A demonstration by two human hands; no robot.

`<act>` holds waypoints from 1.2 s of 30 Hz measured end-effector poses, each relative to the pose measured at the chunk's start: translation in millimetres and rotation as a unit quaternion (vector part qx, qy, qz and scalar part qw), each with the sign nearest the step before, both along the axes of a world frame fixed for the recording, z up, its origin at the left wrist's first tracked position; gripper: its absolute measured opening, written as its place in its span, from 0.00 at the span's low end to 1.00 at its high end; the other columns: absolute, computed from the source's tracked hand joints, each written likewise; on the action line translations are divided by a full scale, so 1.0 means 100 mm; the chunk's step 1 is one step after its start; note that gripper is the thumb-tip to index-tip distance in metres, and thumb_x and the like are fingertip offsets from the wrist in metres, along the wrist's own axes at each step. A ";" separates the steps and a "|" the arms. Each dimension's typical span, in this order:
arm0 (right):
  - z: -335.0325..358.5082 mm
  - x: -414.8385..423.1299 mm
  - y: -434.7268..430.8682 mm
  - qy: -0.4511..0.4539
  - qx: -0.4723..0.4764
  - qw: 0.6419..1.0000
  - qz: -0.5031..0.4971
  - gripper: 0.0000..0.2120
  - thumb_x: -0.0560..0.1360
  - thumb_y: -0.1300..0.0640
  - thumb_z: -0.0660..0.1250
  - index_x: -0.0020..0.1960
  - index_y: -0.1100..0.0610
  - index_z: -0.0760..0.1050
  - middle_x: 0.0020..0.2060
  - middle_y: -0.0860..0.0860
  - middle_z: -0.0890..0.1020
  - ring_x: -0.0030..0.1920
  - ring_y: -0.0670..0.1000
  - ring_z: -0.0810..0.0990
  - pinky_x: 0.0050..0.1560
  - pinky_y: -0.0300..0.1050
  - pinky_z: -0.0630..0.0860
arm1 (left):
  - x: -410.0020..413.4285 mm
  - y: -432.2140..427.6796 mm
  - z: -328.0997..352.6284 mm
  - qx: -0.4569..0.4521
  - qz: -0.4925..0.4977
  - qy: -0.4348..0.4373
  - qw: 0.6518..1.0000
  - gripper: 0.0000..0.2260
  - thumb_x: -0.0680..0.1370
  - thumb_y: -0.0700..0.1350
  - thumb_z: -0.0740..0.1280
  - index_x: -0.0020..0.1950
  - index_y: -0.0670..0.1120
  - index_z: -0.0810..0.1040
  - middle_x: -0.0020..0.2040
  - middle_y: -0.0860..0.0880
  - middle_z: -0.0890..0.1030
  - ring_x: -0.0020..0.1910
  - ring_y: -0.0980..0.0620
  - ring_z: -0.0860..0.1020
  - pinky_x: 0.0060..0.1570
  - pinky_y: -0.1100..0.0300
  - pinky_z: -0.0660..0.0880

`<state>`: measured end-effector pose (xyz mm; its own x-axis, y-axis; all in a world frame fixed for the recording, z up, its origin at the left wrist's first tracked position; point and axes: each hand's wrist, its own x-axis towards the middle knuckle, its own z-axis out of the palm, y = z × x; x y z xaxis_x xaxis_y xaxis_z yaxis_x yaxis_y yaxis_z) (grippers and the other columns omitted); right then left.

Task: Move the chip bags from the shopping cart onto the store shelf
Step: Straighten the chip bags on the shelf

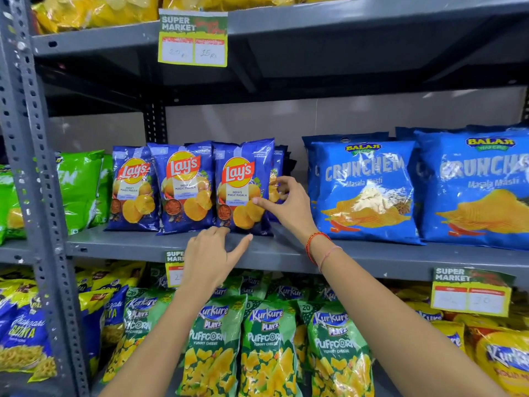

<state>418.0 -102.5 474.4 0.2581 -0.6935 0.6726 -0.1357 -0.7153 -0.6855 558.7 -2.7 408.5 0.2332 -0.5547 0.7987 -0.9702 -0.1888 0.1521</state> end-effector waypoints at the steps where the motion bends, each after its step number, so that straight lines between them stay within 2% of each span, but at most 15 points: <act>1: 0.06 -0.10 0.02 -0.014 -0.018 1.000 -0.005 0.32 0.65 0.47 0.77 0.64 0.57 0.71 0.55 0.53 0.74 0.52 0.49 0.74 0.56 0.45 0.75 | -0.05 -0.02 0.04 -0.014 -0.005 0.003 1.000 0.33 0.72 0.68 0.50 0.53 0.43 0.80 0.48 0.45 0.83 0.49 0.44 0.79 0.46 0.50 0.76; 4: 0.22 -0.47 0.04 -0.066 -0.069 0.995 -0.035 0.26 0.68 0.48 0.75 0.61 0.58 0.73 0.52 0.51 0.74 0.50 0.49 0.74 0.54 0.44 0.75 | -0.32 -0.11 0.21 -0.061 -0.049 0.016 0.997 0.29 0.73 0.66 0.52 0.52 0.44 0.79 0.48 0.47 0.82 0.50 0.45 0.78 0.45 0.51 0.75; 7: 0.34 -0.92 -0.05 -0.108 -0.112 0.982 -0.106 0.21 0.71 0.48 0.72 0.59 0.56 0.73 0.52 0.47 0.73 0.55 0.50 0.74 0.56 0.46 0.73 | -0.67 -0.28 0.43 -0.089 -0.122 0.048 0.987 0.26 0.74 0.65 0.55 0.55 0.46 0.78 0.51 0.49 0.81 0.53 0.50 0.77 0.45 0.57 0.72; 10: 0.41 -1.36 -0.25 -0.132 -0.122 0.962 -0.204 0.23 0.72 0.47 0.71 0.61 0.58 0.72 0.56 0.52 0.74 0.60 0.55 0.71 0.59 0.43 0.67 | -1.00 -0.55 0.63 -0.093 -0.212 0.123 0.965 0.24 0.75 0.63 0.60 0.60 0.47 0.76 0.57 0.49 0.79 0.56 0.51 0.76 0.52 0.56 0.73; 12: 0.41 -1.60 -0.42 -0.134 -0.083 0.958 -0.240 0.27 0.72 0.45 0.70 0.64 0.59 0.70 0.60 0.56 0.73 0.62 0.56 0.69 0.55 0.38 0.62 | -1.20 -0.75 0.73 -0.073 -0.262 0.183 0.945 0.25 0.74 0.62 0.61 0.65 0.47 0.72 0.63 0.47 0.75 0.60 0.49 0.74 0.58 0.52 0.72; 14: 0.37 -1.75 -0.60 -0.127 -0.042 0.963 -0.235 0.31 0.71 0.43 0.71 0.66 0.61 0.69 0.61 0.59 0.73 0.63 0.58 0.70 0.56 0.39 0.63 | -1.36 -0.95 0.82 -0.044 -0.289 0.251 0.923 0.30 0.74 0.61 0.63 0.70 0.47 0.65 0.68 0.45 0.70 0.64 0.47 0.71 0.64 0.50 0.69; 16: 0.32 -1.82 -0.73 -0.121 0.023 0.973 -0.194 0.36 0.69 0.42 0.72 0.68 0.62 0.66 0.63 0.60 0.73 0.63 0.58 0.71 0.61 0.44 0.66 | -1.43 -1.15 0.90 -0.018 -0.297 0.325 0.898 0.35 0.73 0.62 0.64 0.73 0.46 0.58 0.71 0.43 0.65 0.68 0.45 0.68 0.66 0.50 0.65; 19: 0.29 -1.83 -0.88 -0.107 0.168 0.975 -0.104 0.43 0.68 0.42 0.73 0.73 0.60 0.60 0.67 0.55 0.71 0.67 0.56 0.71 0.59 0.43 0.67 | -1.44 -1.39 0.97 0.043 -0.289 0.426 0.856 0.40 0.71 0.65 0.63 0.75 0.47 0.53 0.74 0.43 0.63 0.71 0.44 0.63 0.68 0.50 0.60; 21: 0.28 -1.81 -0.97 -0.119 0.216 0.968 -0.054 0.44 0.64 0.40 0.76 0.71 0.59 0.64 0.63 0.51 0.75 0.61 0.53 0.76 0.60 0.45 0.72 | -1.45 -1.48 0.96 0.066 -0.317 0.487 0.811 0.36 0.72 0.63 0.65 0.73 0.46 0.57 0.72 0.44 0.66 0.68 0.45 0.68 0.65 0.53 0.66; 23: 0.29 -1.79 -1.04 -0.139 0.219 0.966 -0.007 0.35 0.63 0.45 0.78 0.63 0.58 0.70 0.56 0.50 0.81 0.51 0.50 0.81 0.51 0.44 0.78 | -1.49 -1.50 0.94 0.055 -0.380 0.531 0.756 0.24 0.72 0.55 0.69 0.64 0.46 0.69 0.65 0.45 0.75 0.53 0.51 0.79 0.49 0.63 0.77; 24: 0.30 -1.78 -1.05 -0.141 0.206 0.968 0.013 0.30 0.64 0.48 0.78 0.60 0.57 0.72 0.52 0.49 0.82 0.48 0.48 0.82 0.47 0.41 0.78 | -1.50 -1.50 0.93 0.039 -0.404 0.547 0.732 0.22 0.71 0.52 0.71 0.61 0.46 0.71 0.61 0.45 0.78 0.48 0.53 0.81 0.42 0.64 0.78; 25: 0.31 -1.77 -1.07 -0.139 0.194 0.971 0.023 0.30 0.63 0.49 0.79 0.60 0.56 0.72 0.51 0.49 0.82 0.49 0.48 0.82 0.46 0.41 0.78 | -1.50 -1.52 0.91 0.021 -0.416 0.555 0.720 0.25 0.69 0.50 0.73 0.62 0.45 0.71 0.58 0.45 0.80 0.46 0.52 0.82 0.40 0.62 0.79; 28: 0.34 -1.74 -1.09 -0.146 0.148 0.978 0.027 0.37 0.56 0.46 0.82 0.60 0.53 0.73 0.54 0.49 0.84 0.53 0.51 0.83 0.55 0.51 0.80 | -1.46 -1.51 0.88 -0.045 -0.440 0.543 0.714 0.27 0.68 0.45 0.75 0.63 0.47 0.69 0.53 0.50 0.81 0.47 0.54 0.82 0.38 0.64 0.79; 32: 0.30 -1.73 -1.11 -0.147 0.100 0.984 0.028 0.33 0.60 0.54 0.81 0.61 0.53 0.71 0.53 0.47 0.82 0.53 0.48 0.83 0.55 0.47 0.80 | -1.43 -1.52 0.83 -0.090 -0.439 0.502 0.739 0.29 0.67 0.42 0.76 0.64 0.49 0.68 0.53 0.52 0.80 0.47 0.57 0.81 0.35 0.68 0.78; 36: 0.20 -1.71 -1.15 -0.163 0.106 0.981 0.025 0.36 0.62 0.54 0.81 0.65 0.54 0.68 0.55 0.49 0.82 0.53 0.45 0.82 0.55 0.42 0.80 | -1.41 -1.57 0.75 -0.083 -0.434 0.493 0.749 0.33 0.66 0.42 0.77 0.67 0.49 0.66 0.55 0.50 0.80 0.49 0.57 0.80 0.37 0.67 0.79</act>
<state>247.0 -217.8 494.1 0.0908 -0.8190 0.5665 0.1474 -0.5516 -0.8210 417.8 -159.8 483.1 0.3640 -0.7508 0.5512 -0.1171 0.5502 0.8268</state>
